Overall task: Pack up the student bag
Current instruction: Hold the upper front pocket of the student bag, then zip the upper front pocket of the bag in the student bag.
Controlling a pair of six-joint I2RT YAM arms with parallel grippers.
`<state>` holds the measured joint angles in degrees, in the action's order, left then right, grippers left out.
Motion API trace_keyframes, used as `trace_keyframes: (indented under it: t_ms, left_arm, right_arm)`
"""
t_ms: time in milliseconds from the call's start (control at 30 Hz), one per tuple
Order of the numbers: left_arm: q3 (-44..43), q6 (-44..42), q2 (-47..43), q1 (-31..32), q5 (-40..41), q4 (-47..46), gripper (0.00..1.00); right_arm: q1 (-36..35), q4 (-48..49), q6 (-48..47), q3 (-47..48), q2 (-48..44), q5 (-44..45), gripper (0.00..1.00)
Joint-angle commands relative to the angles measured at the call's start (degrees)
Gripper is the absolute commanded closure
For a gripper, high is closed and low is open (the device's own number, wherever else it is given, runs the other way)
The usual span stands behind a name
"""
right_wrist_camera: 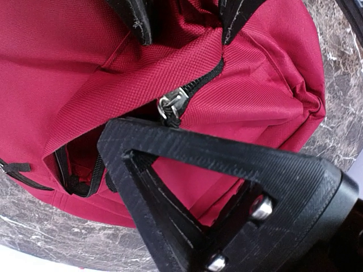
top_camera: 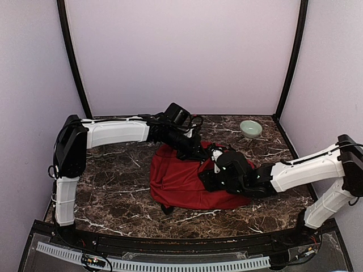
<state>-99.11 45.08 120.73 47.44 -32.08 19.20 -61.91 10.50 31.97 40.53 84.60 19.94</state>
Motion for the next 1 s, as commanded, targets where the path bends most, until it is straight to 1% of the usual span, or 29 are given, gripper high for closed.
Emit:
trace_keyframes:
  t_ms: [0,33,67,133,167,300,433,533,600,667,833,967]
  left_arm:
    - [-1.8,1.2,-2.2,-0.6,-0.7,-3.0,1.0]
    - [-1.8,1.4,-2.2,-0.6,-0.8,-3.3,1.0]
    - [-1.8,1.6,-2.2,-0.6,-0.8,-3.6,1.0]
    - [-1.9,1.9,-2.2,-0.6,-0.8,-3.8,1.0]
    - [-2.1,1.9,-2.2,-0.5,-0.7,-3.8,1.0]
    - [-3.2,1.1,-2.1,-0.7,0.9,-2.5,1.0]
    - [-3.4,0.6,-1.2,-1.3,2.6,-2.1,1.0]
    - [-3.5,0.2,0.7,-1.9,3.5,-2.3,1.0]
    - [-4.2,-0.2,1.9,-2.6,4.6,-1.7,1.0]
    - [-4.6,-0.5,3.2,-3.7,6.3,-1.1,1.0]
    - [-4.9,0.6,5.2,-6.3,8.4,0.3,1.0]
    - [-7.0,-2.4,5.0,-6.7,10.0,3.8,0.99]
  right_arm:
    - [1.3,2.0,-1.5,3.6,2.3,1.6,0.61]
    - [1.3,2.3,-2.1,4.1,3.0,0.4,0.63]
    - [1.3,2.5,-2.5,4.6,3.6,-1.1,0.68]
    - [1.3,2.6,-3.0,4.9,4.5,-4.0,0.91]
    - [1.2,2.3,-3.3,4.8,4.6,-5.4,0.99]
    - [0.5,-1.2,-4.9,3.6,1.5,-9.2,1.0]
    - [-1.4,-3.6,-8.8,0.8,-4.7,-18.2,1.0]
    - [-3.1,-6.5,-10.0,-1.0,-7.1,-23.8,1.0]
    - [-4.2,-8.3,-10.0,-2.1,-7.8,-26.0,1.0]
    - [-5.2,-9.9,-9.3,-2.9,-8.4,-26.0,1.0]
    - [-5.3,-10.4,-9.0,-3.7,-9.7,-25.1,1.0]
    - [-5.4,-11.7,-8.5,-2.3,-8.8,-23.4,1.0]
